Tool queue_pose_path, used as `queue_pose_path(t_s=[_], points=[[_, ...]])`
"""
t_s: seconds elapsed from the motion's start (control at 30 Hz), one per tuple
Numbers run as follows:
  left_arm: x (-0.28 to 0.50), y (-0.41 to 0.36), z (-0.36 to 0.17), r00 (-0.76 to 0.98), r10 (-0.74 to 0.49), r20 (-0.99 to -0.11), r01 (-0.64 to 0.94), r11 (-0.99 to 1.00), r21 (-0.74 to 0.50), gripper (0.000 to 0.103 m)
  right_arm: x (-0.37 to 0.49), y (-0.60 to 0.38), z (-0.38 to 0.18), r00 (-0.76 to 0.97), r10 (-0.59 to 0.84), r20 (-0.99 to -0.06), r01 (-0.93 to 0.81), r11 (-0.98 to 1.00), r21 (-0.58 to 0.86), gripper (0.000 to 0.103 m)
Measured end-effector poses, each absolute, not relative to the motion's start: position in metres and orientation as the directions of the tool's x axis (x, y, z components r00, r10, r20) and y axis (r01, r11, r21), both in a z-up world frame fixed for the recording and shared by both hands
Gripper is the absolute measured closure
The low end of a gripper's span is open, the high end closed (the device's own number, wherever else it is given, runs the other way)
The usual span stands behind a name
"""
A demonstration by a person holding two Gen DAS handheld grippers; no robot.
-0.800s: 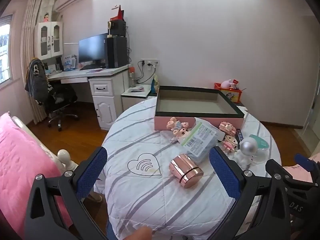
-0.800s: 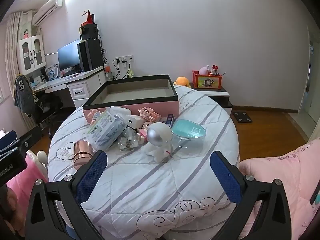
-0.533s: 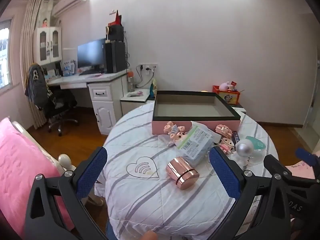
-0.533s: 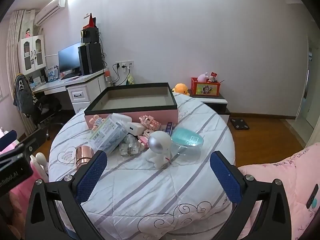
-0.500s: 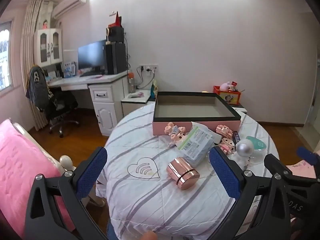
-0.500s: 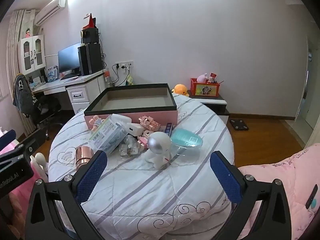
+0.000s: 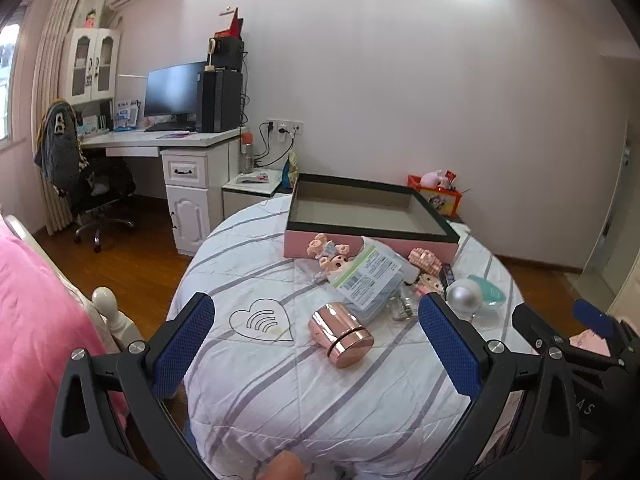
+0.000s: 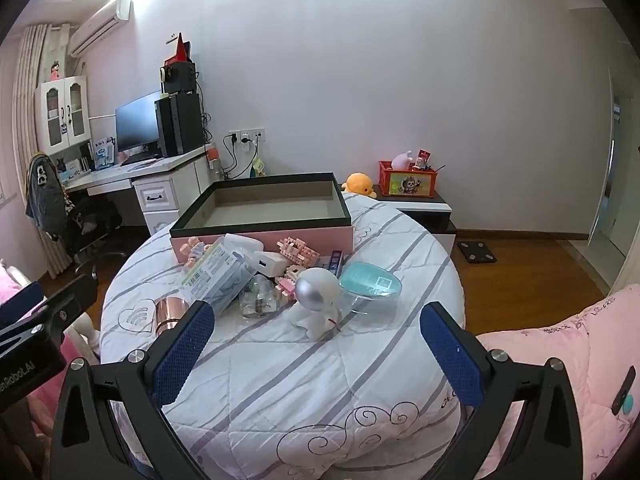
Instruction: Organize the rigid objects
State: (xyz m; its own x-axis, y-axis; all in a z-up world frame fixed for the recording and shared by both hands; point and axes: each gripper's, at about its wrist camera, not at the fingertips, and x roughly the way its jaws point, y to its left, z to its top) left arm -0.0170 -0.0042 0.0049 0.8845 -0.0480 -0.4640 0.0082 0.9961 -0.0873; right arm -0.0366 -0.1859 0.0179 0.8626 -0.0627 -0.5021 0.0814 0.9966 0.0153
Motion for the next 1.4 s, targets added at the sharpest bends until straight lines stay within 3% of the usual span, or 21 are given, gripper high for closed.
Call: queue_pose_path(t_s=[0.47,0.9,1.4], points=[[-0.021,0.005,0.008,0.901,0.002,-0.435,-0.034,0.997,-0.065,0.0,-0.035,-0.188,0.017,0.858,-0.064,-0.509,0.081,0.997,0.011,0.0],[0.0,0.009,0.01,0.905,-0.025,-0.424,0.011,0.999,-0.036,0.0,-0.008,-0.189,0.016,0.838,-0.049,-0.543,0.045,0.999,-0.02,0.0],[0.027,-0.01,0.007,0.866,-0.045,-0.498,0.036,0.999,-0.026,0.0,0.032,-0.217,0.019,0.791,-0.006,-0.611,0.026,0.999,0.023,0.0]])
